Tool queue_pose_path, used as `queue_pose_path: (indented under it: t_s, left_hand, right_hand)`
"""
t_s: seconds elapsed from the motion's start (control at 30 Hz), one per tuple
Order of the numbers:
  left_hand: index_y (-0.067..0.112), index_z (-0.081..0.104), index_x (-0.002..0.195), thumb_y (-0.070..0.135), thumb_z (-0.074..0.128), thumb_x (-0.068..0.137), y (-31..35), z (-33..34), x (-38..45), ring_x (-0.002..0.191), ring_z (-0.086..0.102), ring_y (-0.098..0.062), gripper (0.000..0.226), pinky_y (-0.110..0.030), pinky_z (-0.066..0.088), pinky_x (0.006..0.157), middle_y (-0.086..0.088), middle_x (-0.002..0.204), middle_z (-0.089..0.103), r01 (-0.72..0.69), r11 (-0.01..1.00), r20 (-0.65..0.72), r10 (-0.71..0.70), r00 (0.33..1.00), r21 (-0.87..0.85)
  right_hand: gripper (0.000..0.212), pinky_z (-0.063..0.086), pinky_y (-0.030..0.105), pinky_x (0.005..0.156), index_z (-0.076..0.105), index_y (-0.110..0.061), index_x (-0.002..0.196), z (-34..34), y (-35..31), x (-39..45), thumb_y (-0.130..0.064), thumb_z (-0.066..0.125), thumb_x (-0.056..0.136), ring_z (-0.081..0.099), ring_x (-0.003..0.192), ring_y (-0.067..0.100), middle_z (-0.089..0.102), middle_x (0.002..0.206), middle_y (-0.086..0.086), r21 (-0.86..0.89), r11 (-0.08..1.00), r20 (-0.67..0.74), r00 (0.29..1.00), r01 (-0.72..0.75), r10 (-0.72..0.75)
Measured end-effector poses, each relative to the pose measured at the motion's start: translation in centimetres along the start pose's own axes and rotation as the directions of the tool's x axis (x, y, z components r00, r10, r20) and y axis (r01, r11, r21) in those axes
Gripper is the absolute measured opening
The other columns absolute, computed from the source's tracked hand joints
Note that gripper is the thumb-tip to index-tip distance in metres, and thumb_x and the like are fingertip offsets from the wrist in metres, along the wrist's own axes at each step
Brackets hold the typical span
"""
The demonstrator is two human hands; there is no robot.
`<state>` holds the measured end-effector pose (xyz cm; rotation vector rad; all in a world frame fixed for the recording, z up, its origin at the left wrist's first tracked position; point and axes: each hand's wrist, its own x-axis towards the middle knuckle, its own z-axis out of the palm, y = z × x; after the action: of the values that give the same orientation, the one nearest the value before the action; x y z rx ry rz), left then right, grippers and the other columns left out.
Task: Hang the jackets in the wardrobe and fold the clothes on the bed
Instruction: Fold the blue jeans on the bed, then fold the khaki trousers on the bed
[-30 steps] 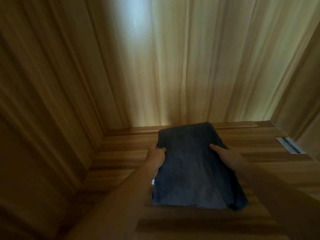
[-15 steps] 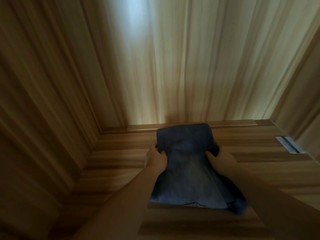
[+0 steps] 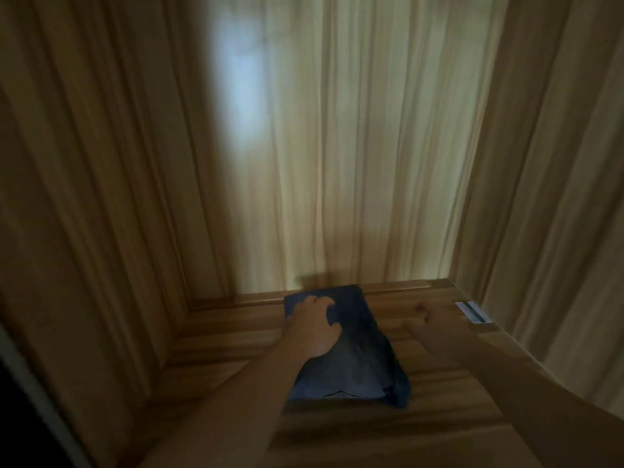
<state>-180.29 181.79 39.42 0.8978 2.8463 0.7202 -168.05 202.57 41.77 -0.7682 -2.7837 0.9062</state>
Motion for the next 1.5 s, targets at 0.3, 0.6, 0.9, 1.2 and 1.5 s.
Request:
queue_pose_path:
  t_s: [0.3,0.6,0.9,1.2,1.5]
  left_hand:
    - [0.030,0.060,0.105,0.030,0.056,0.088,7.3,-2.8,-5.2,0.107,0.054,-0.021,0.017,-0.046,0.047,0.093,0.002,0.114,0.060,-0.314,0.947,0.055,0.318,0.947,-0.060]
    - [0.022,0.065,0.096,0.039,0.062,0.077,10.4,1.0,-17.3,0.095,0.061,-0.016,0.025,-0.026,0.042,0.074,0.007,0.097,0.067,-0.616,0.756,0.068,0.642,0.764,-0.221]
    - [0.026,0.064,0.109,0.039,0.060,0.081,13.7,1.7,-33.8,0.103,0.060,-0.019,0.032,-0.034,0.049,0.090,0.003,0.110,0.064,-0.811,0.526,0.307,0.840,0.448,-0.256]
    - [0.036,0.056,0.123,0.048,0.054,0.083,14.3,2.2,-64.1,0.117,0.053,-0.019,0.042,-0.034,0.045,0.094,0.004,0.130,0.055,-0.934,0.152,0.389,0.921,0.016,-0.322]
    - [0.037,0.058,0.120,0.053,0.051,0.081,10.5,-0.2,-88.9,0.111,0.055,-0.018,0.043,-0.036,0.048,0.090,0.008,0.120,0.057,-0.821,-0.291,0.334,0.807,-0.486,-0.491]
  right_hand:
    - [0.055,0.046,0.033,0.093,0.047,-0.027,0.136,-5.6,2.7,-13.6,-0.056,0.051,0.089,0.055,0.117,0.023,0.055,0.132,0.002,-0.319,0.942,-0.325,0.946,-0.102,-0.008]
    - [0.045,0.042,0.036,0.087,0.052,-0.033,0.126,-2.1,2.0,-34.6,-0.059,0.038,0.092,0.056,0.112,0.023,0.056,0.124,-0.002,-0.265,0.734,-0.609,0.698,-0.626,0.376]
    - [0.054,0.040,0.039,0.098,0.046,-0.034,0.134,3.0,-1.2,-60.3,-0.064,0.038,0.090,0.050,0.123,0.020,0.051,0.135,-0.005,-0.069,0.529,-0.623,0.450,-0.846,0.640]
    - [0.075,0.043,0.042,0.099,0.050,-0.032,0.134,13.4,-8.4,-89.6,-0.077,0.039,0.075,0.052,0.121,0.021,0.052,0.135,-0.004,0.244,0.318,-0.630,0.099,-0.916,0.770]
    - [0.073,0.045,0.037,0.085,0.054,-0.035,0.124,26.2,-22.1,-110.7,-0.082,0.030,0.074,0.056,0.114,0.020,0.057,0.124,-0.006,0.495,-0.045,-0.571,-0.364,-0.868,0.736]
